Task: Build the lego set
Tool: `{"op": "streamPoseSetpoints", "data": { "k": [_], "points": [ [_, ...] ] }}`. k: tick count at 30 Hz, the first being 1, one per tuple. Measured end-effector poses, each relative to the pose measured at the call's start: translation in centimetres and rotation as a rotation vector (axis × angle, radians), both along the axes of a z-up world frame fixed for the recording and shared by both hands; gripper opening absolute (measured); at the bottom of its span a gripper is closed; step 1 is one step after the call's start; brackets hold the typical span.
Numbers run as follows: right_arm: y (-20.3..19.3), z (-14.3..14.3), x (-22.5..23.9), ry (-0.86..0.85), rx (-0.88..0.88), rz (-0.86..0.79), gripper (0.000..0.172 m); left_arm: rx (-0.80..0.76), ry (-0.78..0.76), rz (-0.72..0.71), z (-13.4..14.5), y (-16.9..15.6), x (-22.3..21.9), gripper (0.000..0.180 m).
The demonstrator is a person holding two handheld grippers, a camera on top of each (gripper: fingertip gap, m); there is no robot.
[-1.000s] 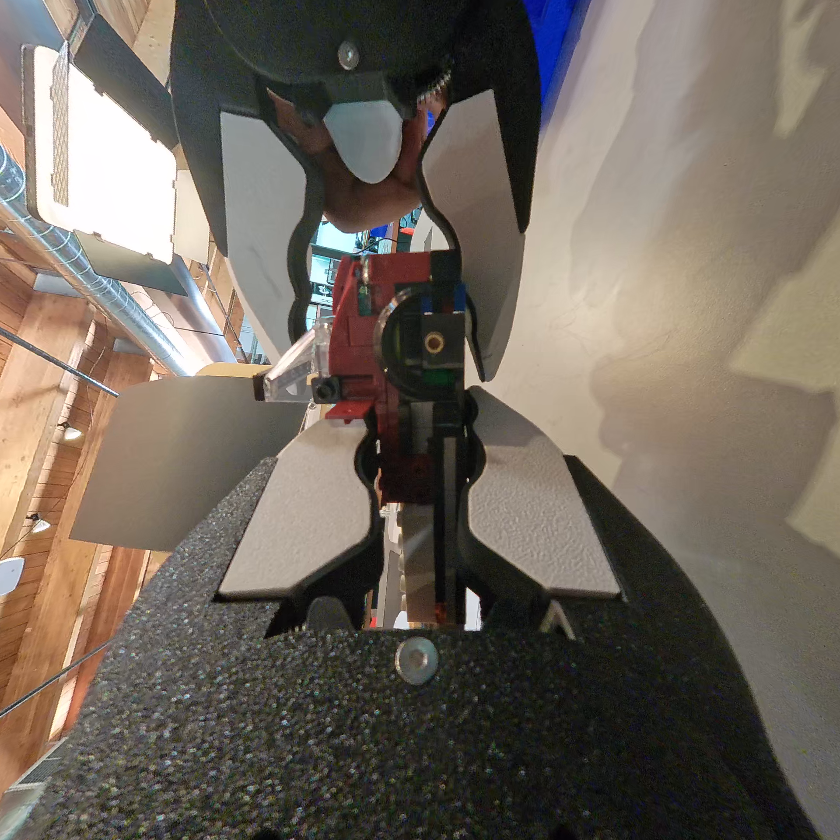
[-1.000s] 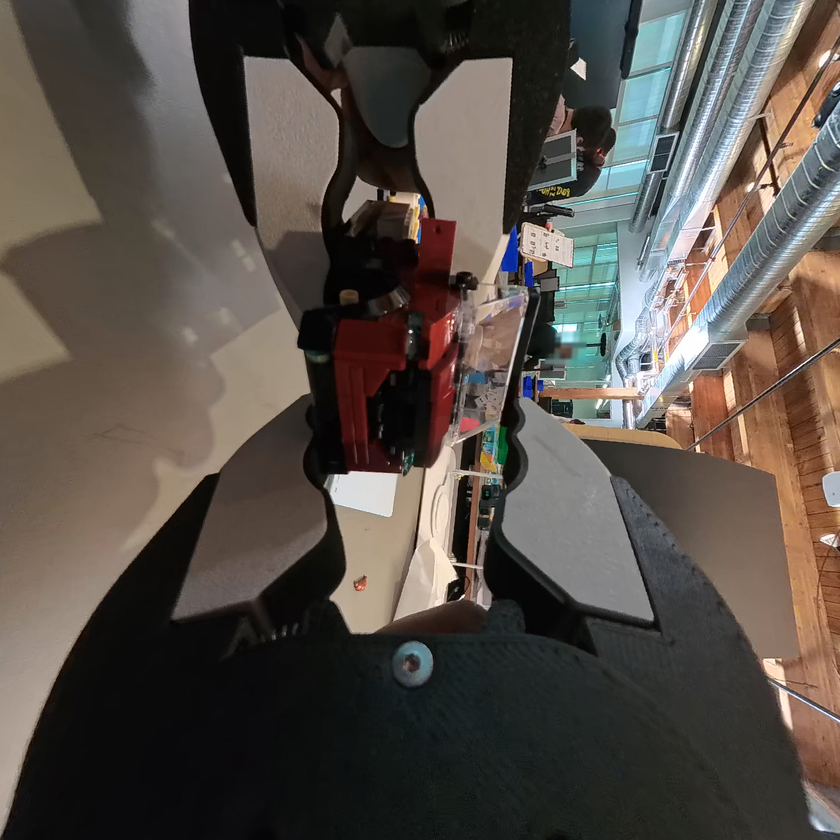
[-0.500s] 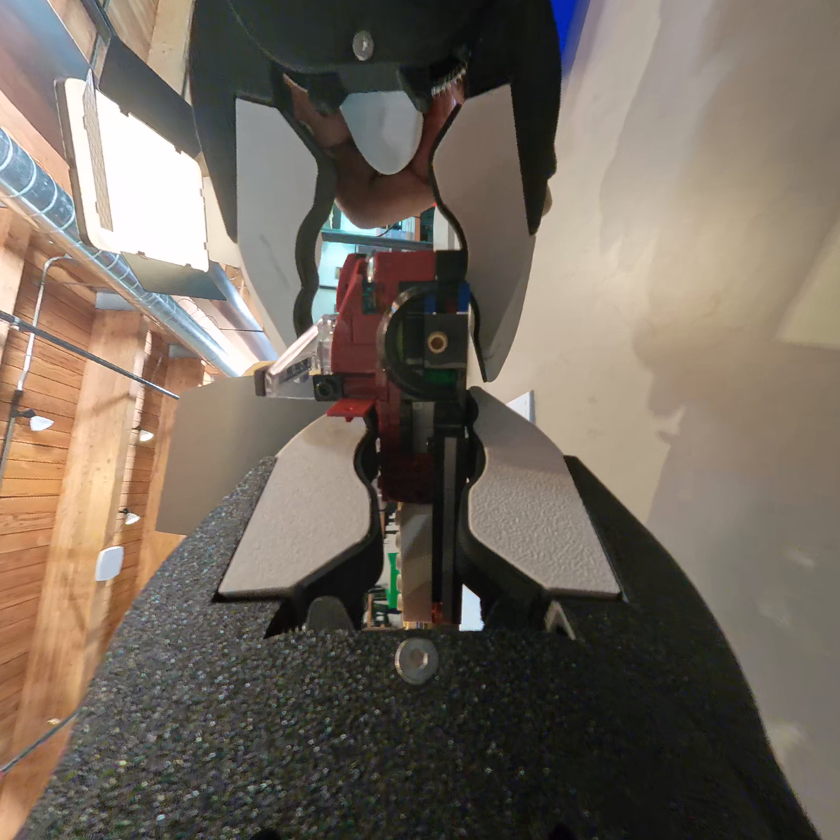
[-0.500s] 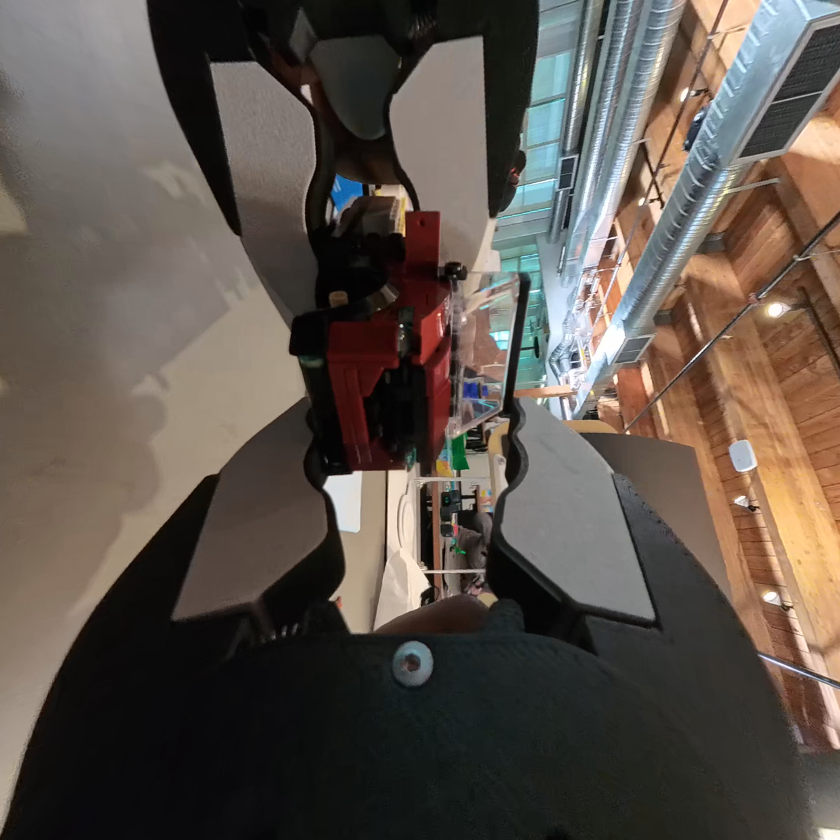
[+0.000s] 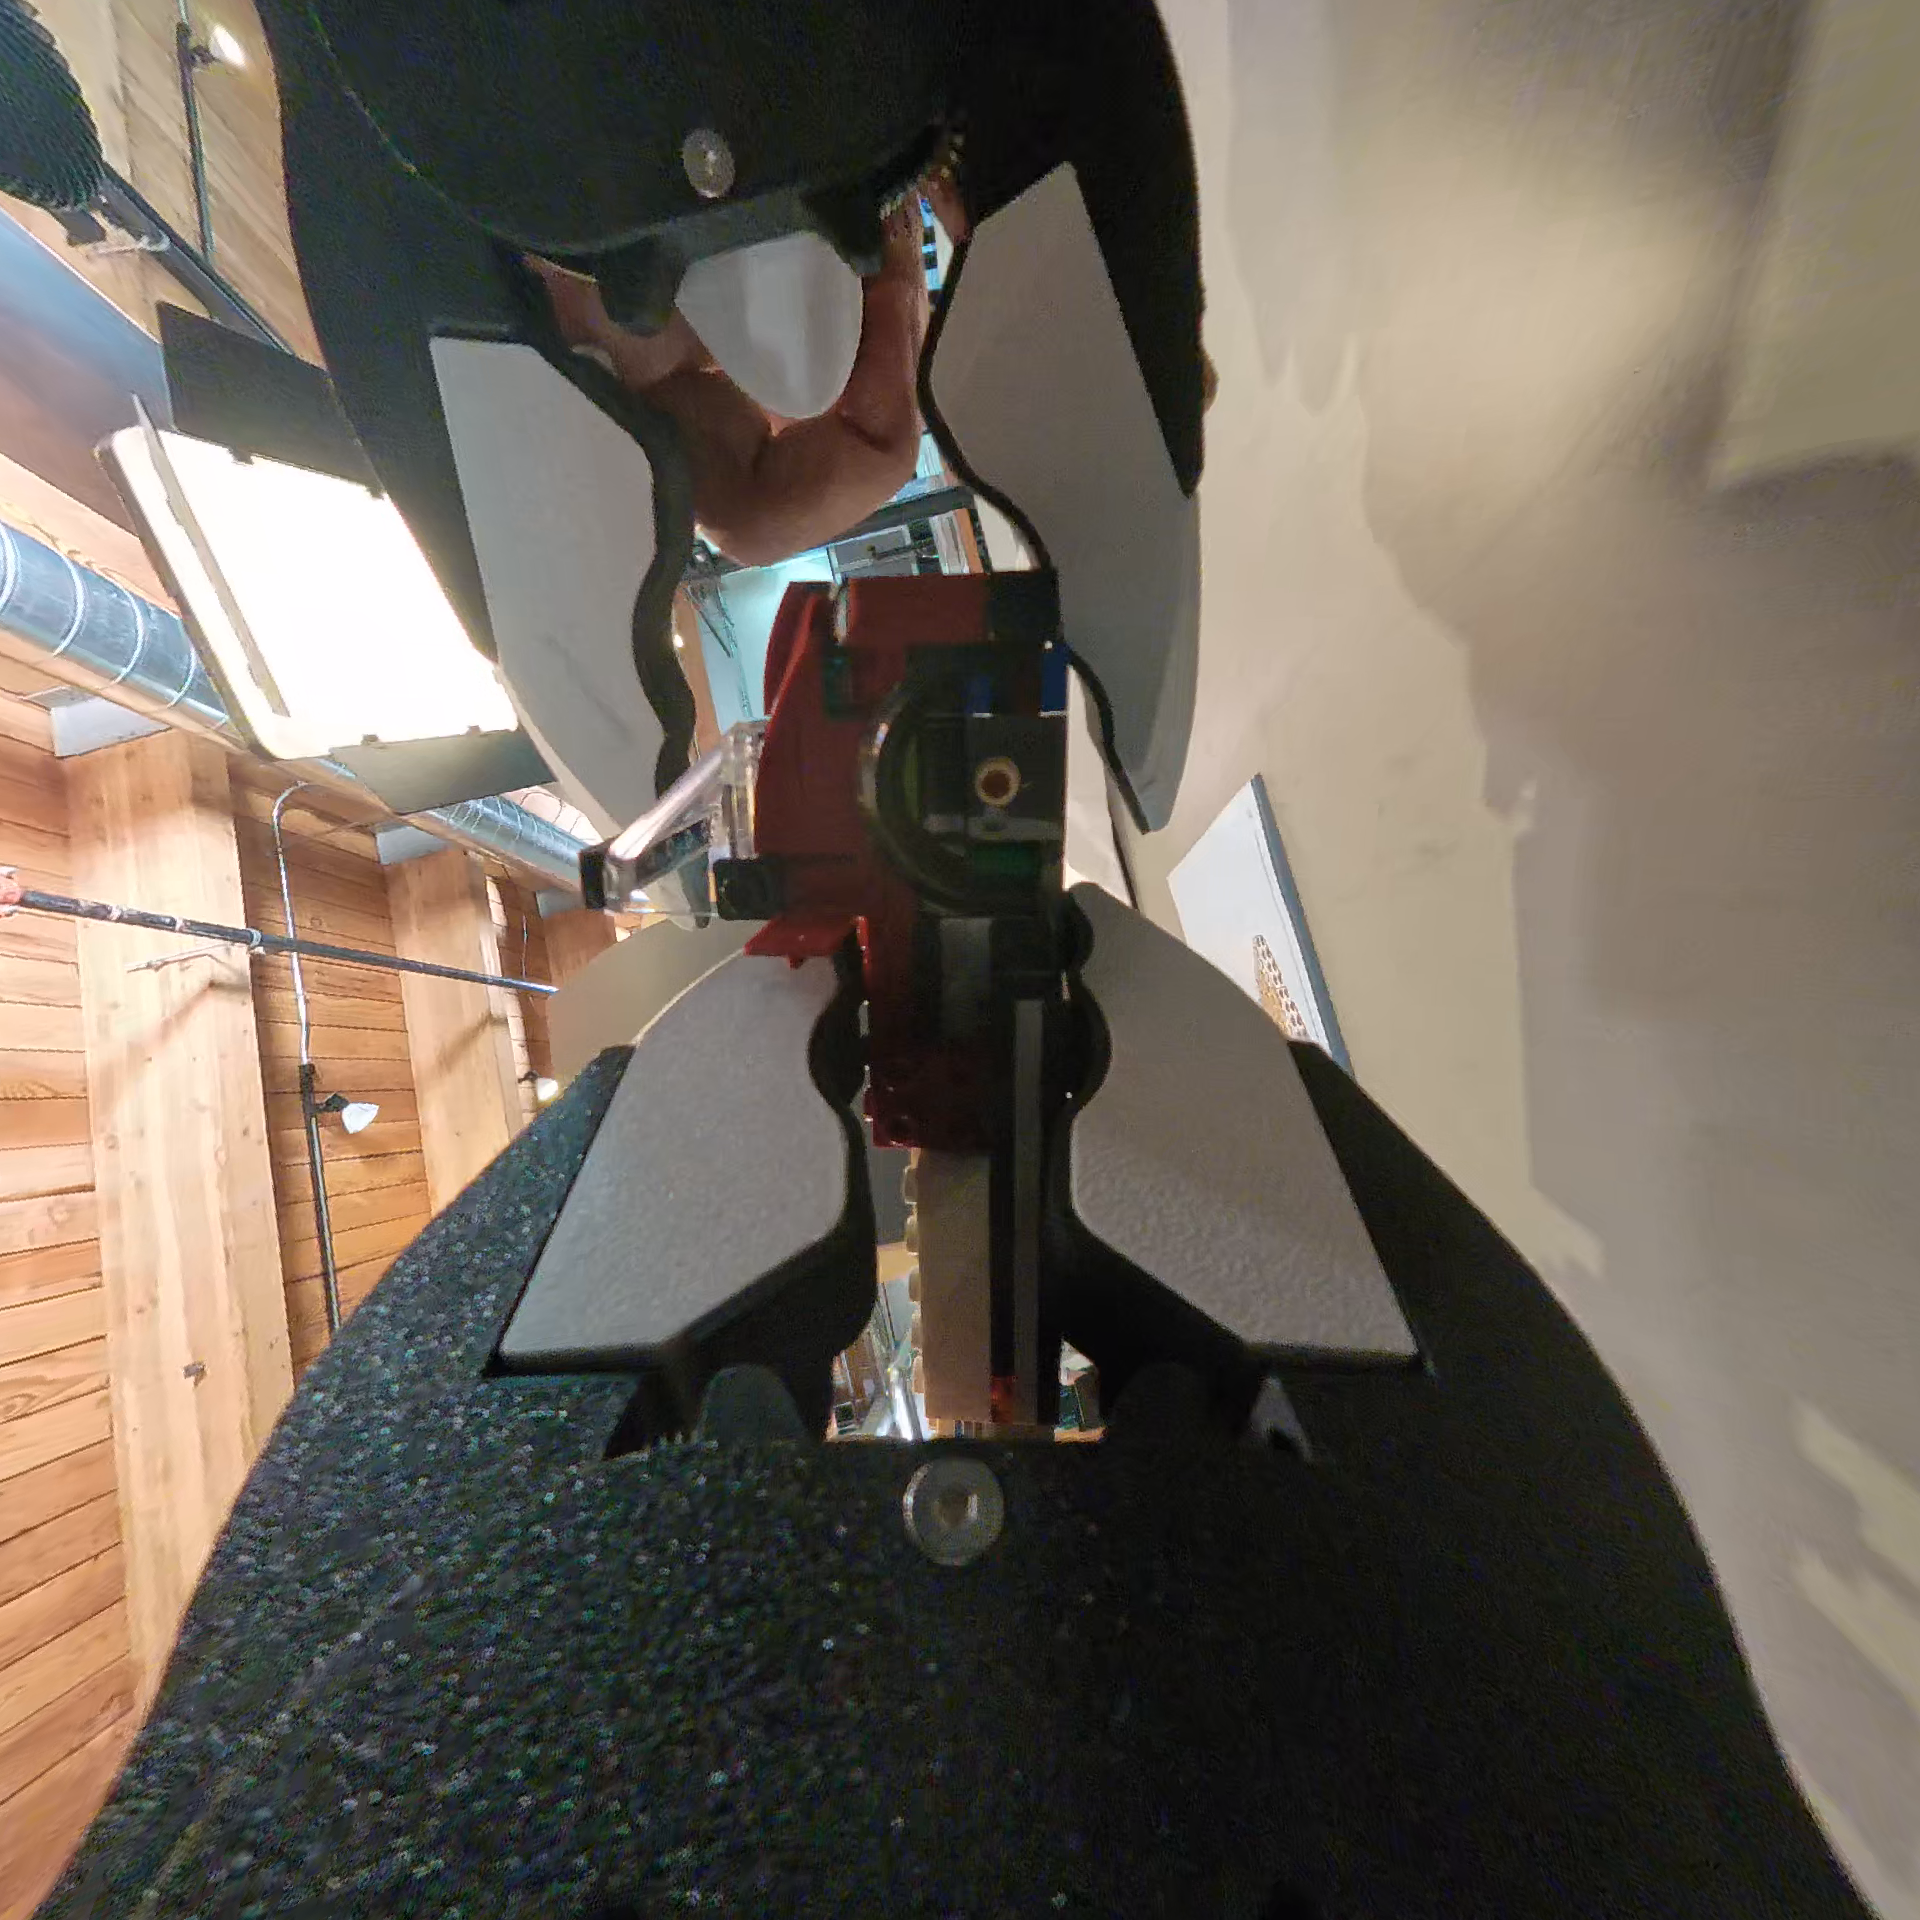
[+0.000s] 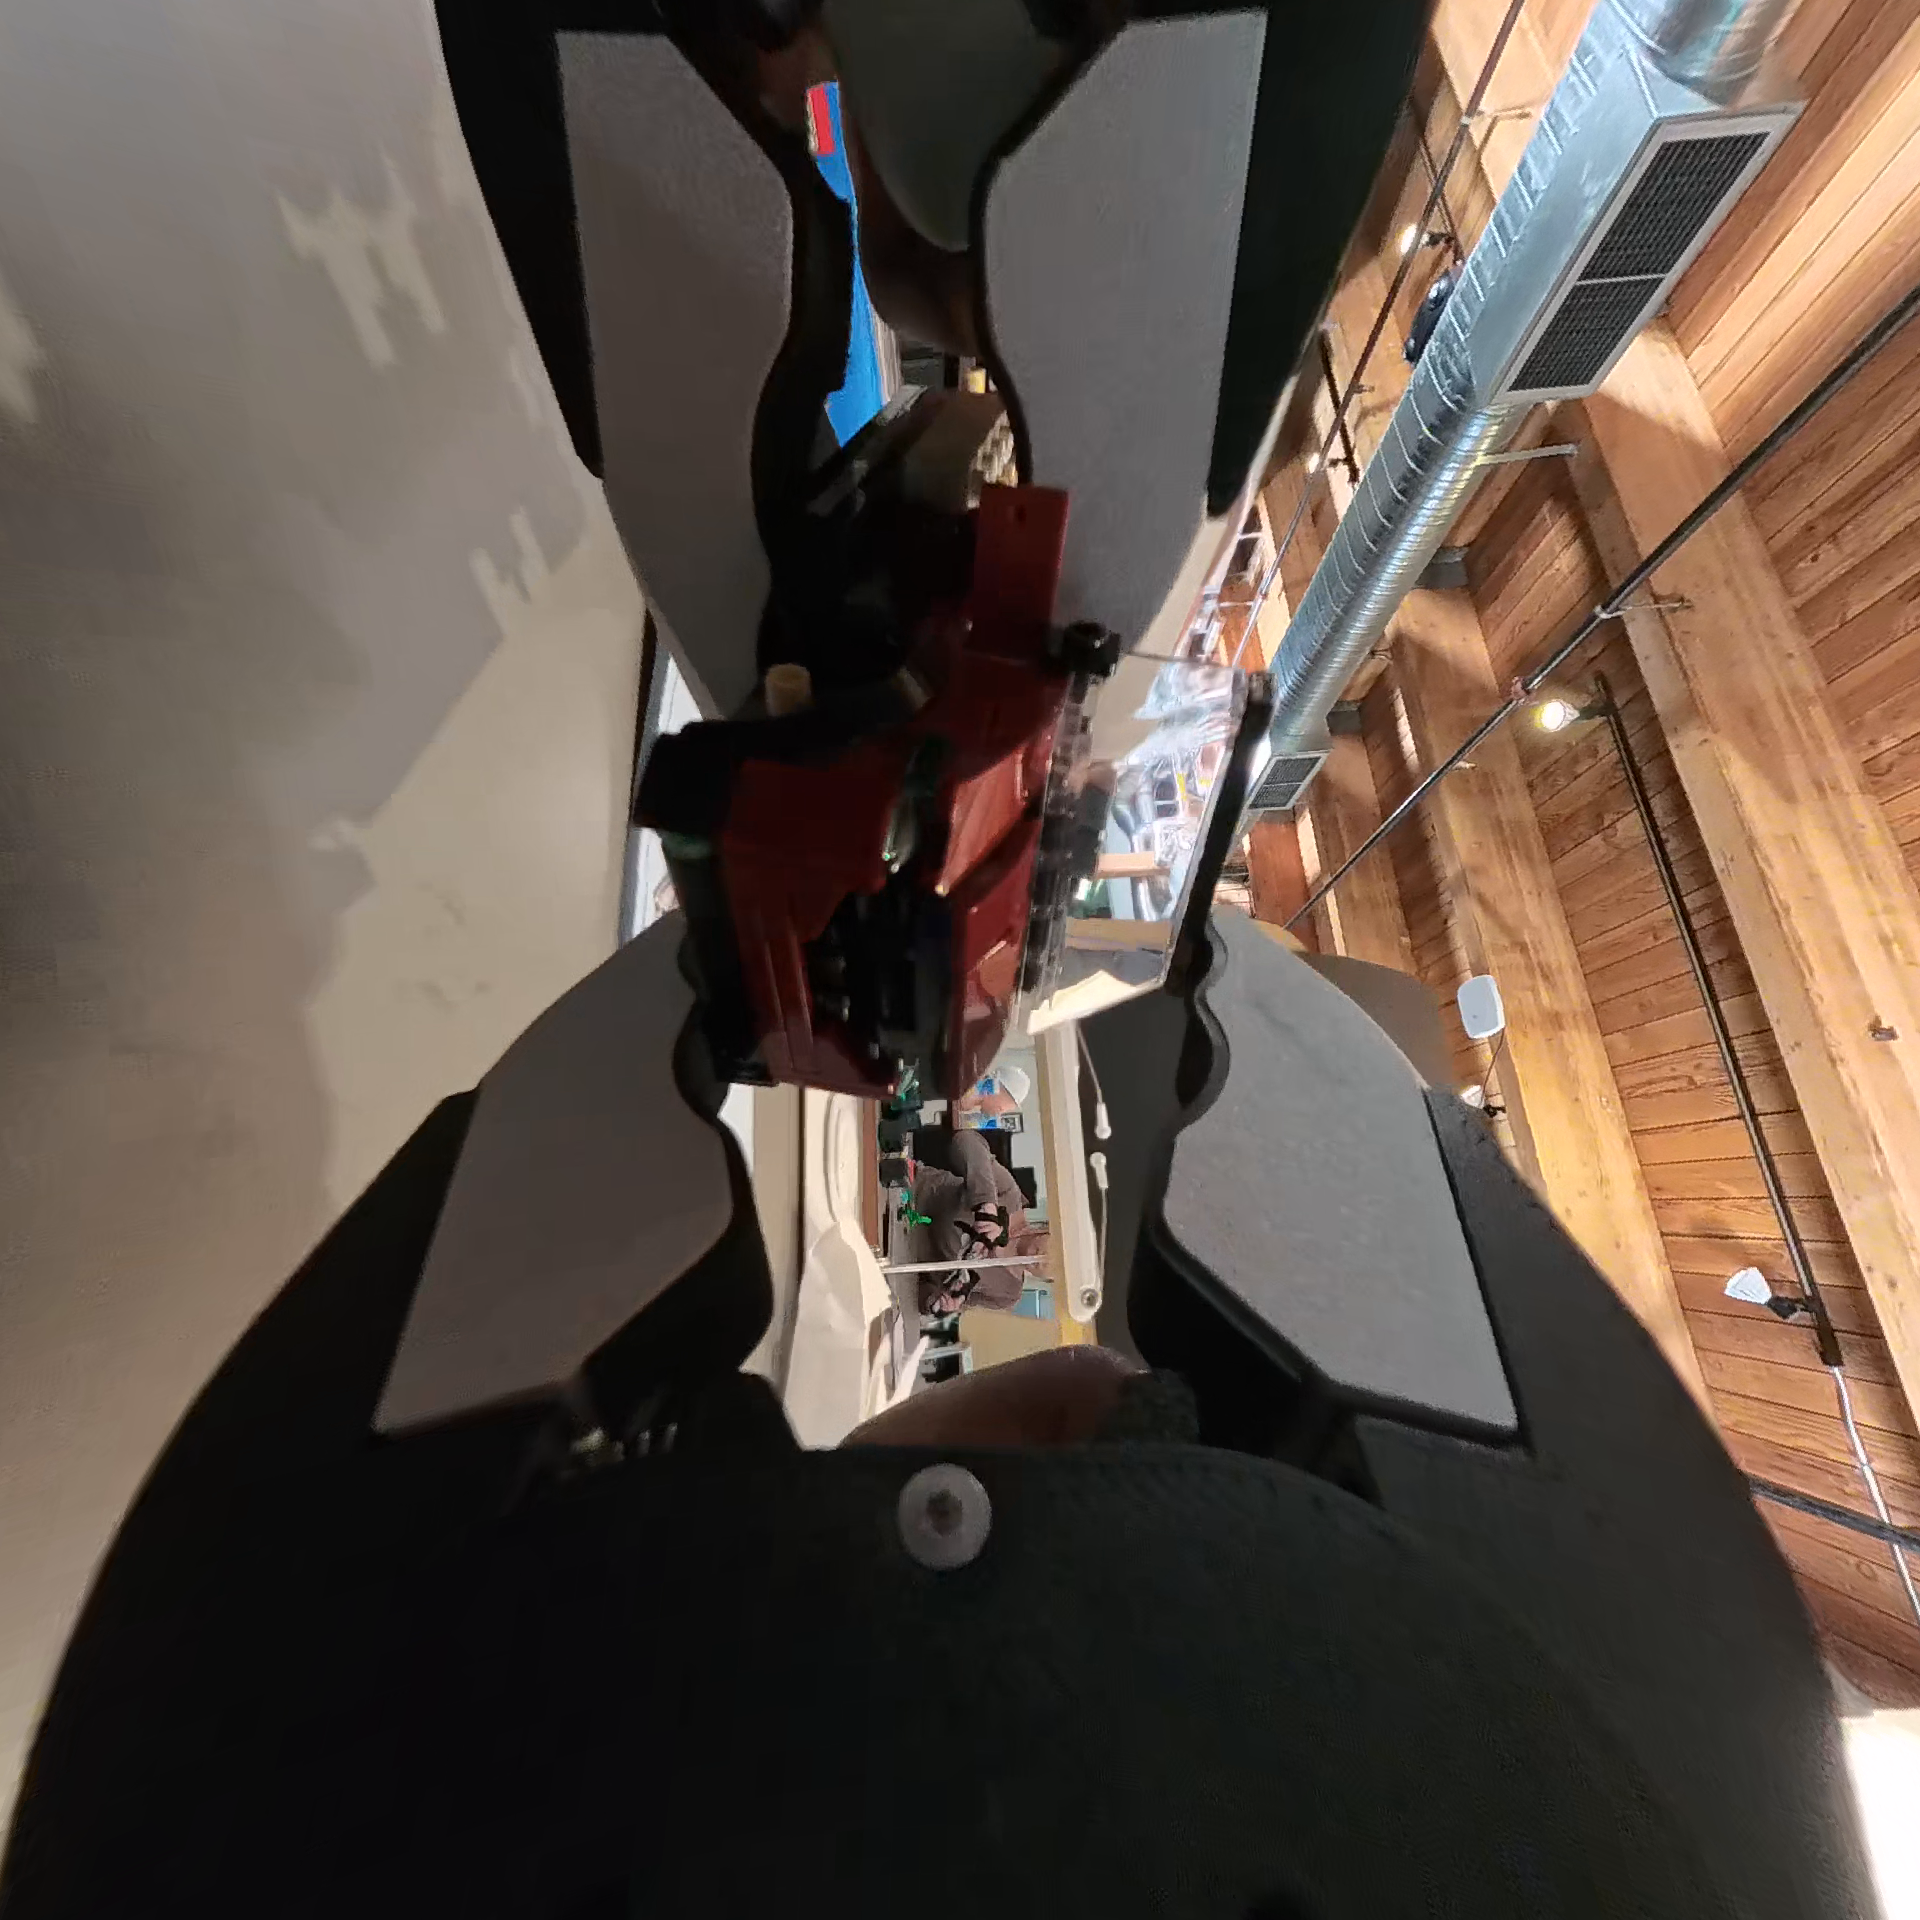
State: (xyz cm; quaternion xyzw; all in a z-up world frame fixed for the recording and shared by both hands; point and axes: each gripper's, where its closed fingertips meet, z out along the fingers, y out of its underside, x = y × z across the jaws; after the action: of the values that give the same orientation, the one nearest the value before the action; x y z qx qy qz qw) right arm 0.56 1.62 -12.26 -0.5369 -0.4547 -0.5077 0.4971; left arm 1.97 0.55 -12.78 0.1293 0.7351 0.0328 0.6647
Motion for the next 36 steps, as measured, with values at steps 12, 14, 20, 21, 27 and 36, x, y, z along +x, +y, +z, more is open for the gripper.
{"op": "streamPoseSetpoints", "data": {
  "k": [12,14,20,21,27,36],
  "points": [
    [1.6,-2.6,1.3,0.077,-0.029,0.003,0.084,-0.044,0.095,0.021,-2.3,1.6,1.2,0.034],
    [1.6,-2.8,1.4,0.084,-0.039,-0.001,0.084,-0.051,0.102,0.020,-2.6,1.6,1.4,0.034],
    [1.5,-3.0,1.5,0.100,-0.057,0.000,0.084,-0.066,0.115,0.017,-3.0,1.6,1.5,0.034],
    [1.5,-3.0,1.5,0.101,-0.060,0.000,0.084,-0.067,0.118,0.016,-3.1,1.7,1.5,0.034],
    [1.7,-3.2,1.4,0.103,-0.069,0.000,0.083,-0.074,0.123,0.013,-3.4,1.8,1.5,0.034],
    [1.9,-3.5,1.7,0.107,-0.065,-0.008,0.084,-0.093,0.121,0.010,-3.8,2.1,2.0,0.034]
  ]
}}
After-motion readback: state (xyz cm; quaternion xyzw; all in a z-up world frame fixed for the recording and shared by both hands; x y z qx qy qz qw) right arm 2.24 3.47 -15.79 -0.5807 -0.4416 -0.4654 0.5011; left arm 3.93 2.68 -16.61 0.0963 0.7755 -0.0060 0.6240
